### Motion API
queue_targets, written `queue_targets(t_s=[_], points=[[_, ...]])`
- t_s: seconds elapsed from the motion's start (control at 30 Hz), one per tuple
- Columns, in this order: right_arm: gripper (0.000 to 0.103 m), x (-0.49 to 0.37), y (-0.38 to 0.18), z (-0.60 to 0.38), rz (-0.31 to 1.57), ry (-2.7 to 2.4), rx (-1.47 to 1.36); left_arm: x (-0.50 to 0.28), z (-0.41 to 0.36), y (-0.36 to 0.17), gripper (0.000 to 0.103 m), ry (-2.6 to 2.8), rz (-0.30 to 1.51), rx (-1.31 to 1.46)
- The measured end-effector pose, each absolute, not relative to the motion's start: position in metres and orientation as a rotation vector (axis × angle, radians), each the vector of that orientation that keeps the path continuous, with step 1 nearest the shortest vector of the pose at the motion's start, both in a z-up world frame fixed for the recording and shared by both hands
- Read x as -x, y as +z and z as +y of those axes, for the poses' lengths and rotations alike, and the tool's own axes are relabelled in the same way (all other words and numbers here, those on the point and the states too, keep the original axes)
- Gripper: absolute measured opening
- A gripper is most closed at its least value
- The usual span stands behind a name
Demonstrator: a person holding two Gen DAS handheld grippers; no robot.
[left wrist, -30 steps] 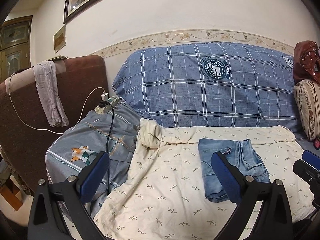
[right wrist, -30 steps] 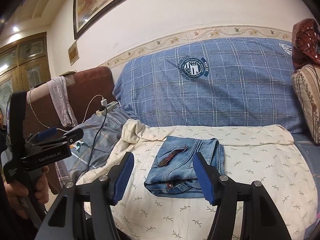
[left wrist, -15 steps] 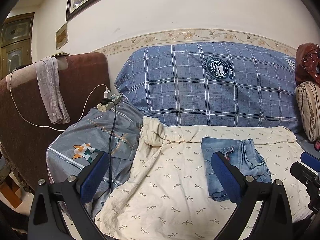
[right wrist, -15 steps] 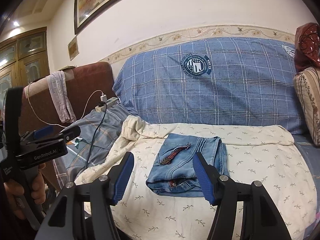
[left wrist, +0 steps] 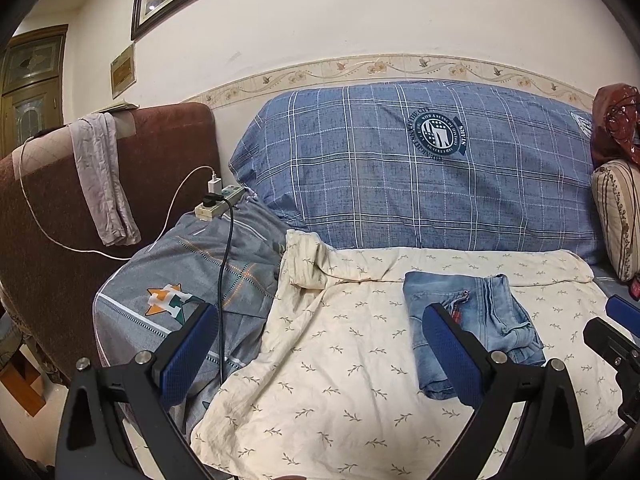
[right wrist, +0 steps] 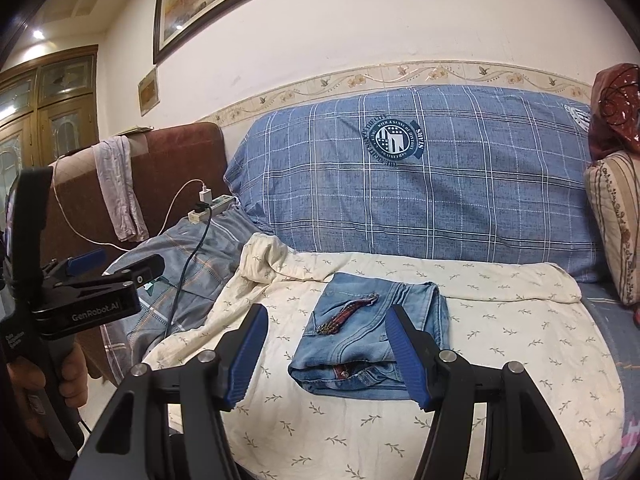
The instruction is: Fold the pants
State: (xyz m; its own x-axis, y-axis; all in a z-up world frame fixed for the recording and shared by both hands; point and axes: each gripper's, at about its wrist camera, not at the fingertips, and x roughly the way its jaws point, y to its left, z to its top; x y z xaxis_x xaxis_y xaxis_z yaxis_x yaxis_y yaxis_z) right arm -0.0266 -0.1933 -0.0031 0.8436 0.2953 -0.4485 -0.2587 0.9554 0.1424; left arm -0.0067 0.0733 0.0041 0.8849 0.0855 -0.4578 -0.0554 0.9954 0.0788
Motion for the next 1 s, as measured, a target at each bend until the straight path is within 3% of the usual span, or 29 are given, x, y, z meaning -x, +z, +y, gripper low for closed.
queue_targets(t_s=[1.0], points=[[0.064, 0.0204, -0.0099, -0.1965, 0.515, 0.276, -0.082, 0.0092, 0.0659, 0.0064, 0.101, 0.03, 0.481, -0.086]])
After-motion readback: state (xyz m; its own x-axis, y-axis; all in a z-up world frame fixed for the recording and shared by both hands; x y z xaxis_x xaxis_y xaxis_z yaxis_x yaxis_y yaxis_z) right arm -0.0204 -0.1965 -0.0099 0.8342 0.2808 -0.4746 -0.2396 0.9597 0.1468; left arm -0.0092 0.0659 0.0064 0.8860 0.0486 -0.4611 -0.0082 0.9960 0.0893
